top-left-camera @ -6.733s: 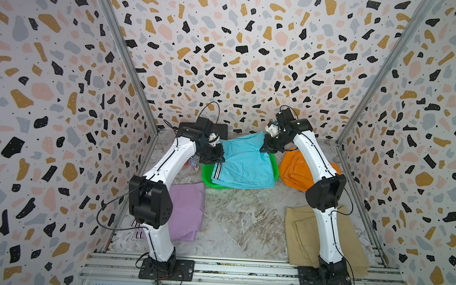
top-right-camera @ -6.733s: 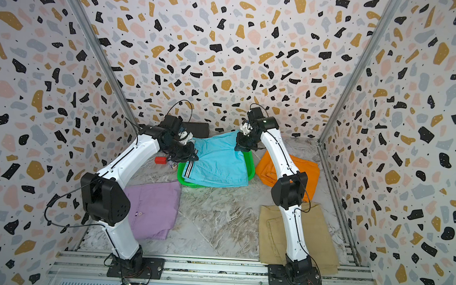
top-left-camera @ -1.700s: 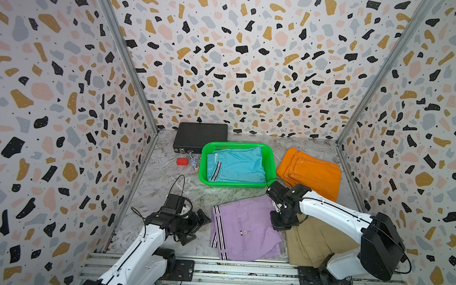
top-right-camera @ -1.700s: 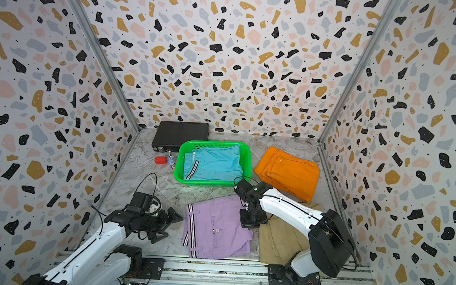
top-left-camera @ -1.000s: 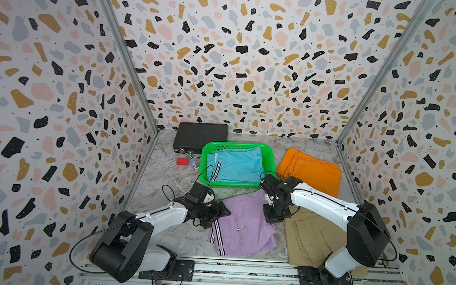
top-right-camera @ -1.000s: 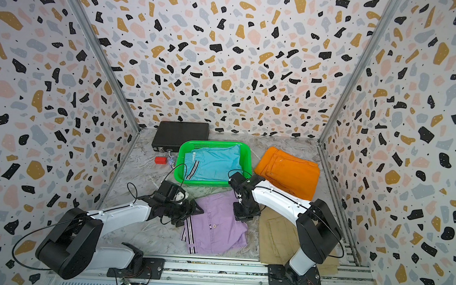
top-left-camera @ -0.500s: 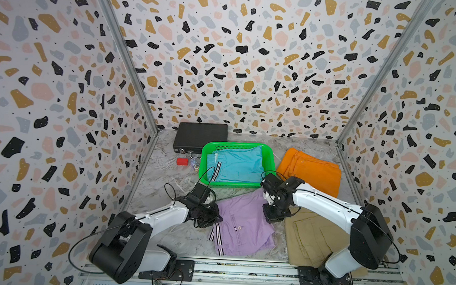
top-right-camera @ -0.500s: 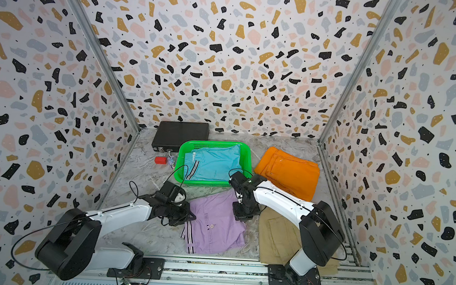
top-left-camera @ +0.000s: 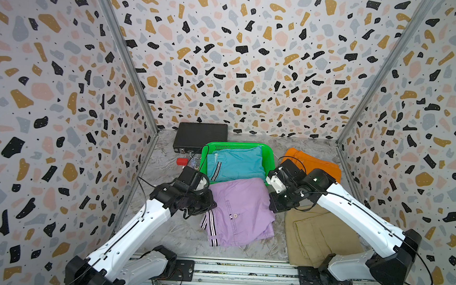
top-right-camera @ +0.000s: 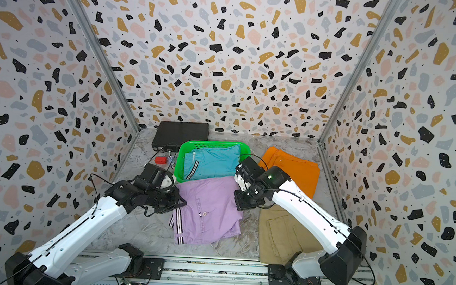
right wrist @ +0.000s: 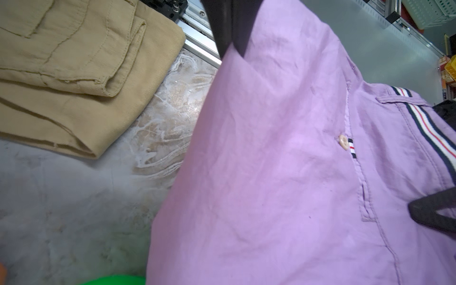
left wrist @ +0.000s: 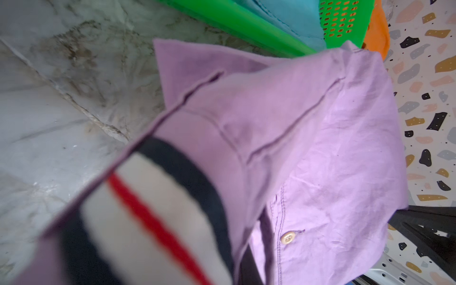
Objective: Put the folded long pants in the basket
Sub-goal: Pick up the long pant at the center of the board, then place the long pant in the basket.
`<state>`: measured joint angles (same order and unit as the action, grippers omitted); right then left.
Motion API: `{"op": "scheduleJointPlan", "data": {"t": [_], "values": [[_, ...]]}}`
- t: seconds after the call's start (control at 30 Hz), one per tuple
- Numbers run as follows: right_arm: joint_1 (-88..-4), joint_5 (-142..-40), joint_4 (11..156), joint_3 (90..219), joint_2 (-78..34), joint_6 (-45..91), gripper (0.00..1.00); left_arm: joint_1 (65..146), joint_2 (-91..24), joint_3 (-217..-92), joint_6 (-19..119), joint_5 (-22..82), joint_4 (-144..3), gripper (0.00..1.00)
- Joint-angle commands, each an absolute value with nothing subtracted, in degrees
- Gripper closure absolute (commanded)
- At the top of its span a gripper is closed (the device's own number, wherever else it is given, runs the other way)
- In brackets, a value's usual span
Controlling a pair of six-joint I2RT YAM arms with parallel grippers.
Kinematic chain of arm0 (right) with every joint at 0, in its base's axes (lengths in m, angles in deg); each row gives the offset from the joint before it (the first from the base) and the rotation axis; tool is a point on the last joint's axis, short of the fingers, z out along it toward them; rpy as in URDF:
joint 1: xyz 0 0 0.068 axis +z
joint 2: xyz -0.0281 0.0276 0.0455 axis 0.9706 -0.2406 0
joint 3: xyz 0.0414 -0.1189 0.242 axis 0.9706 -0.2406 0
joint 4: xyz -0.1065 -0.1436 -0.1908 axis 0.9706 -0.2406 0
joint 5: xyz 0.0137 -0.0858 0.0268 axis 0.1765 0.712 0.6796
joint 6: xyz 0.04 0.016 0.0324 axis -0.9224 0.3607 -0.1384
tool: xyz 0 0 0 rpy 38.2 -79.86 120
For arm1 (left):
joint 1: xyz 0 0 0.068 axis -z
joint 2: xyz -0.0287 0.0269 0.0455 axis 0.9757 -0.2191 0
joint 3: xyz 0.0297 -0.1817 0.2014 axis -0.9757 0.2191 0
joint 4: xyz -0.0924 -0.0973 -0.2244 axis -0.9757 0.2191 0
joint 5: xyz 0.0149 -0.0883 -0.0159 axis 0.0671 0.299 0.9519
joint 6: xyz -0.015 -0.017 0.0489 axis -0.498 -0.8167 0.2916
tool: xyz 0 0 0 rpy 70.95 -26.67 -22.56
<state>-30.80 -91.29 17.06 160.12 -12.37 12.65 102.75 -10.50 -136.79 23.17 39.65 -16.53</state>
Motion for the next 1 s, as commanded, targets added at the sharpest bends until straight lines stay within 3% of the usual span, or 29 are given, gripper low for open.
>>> {"op": "scheduleJointPlan", "data": {"t": [0.0,0.43,0.7,0.97], "values": [[-30.9,-89.2,14.2,166.0,-11.7,14.6,1.00,102.4,-13.6,-144.2,27.0,39.7,-11.5,1.00],[-37.3,-86.9,14.0,191.4,-32.1,18.0,1.00,90.9,-45.8,-181.9,39.6,48.8,-3.7,1.00],[-41.3,-84.8,14.1,205.2,-45.3,20.3,1.00,87.2,-63.5,-195.6,42.4,53.1,-3.1,1.00],[-44.1,-84.4,15.8,206.5,-52.1,21.4,1.00,85.9,-75.5,-205.9,44.0,54.5,-3.0,1.00]]}}
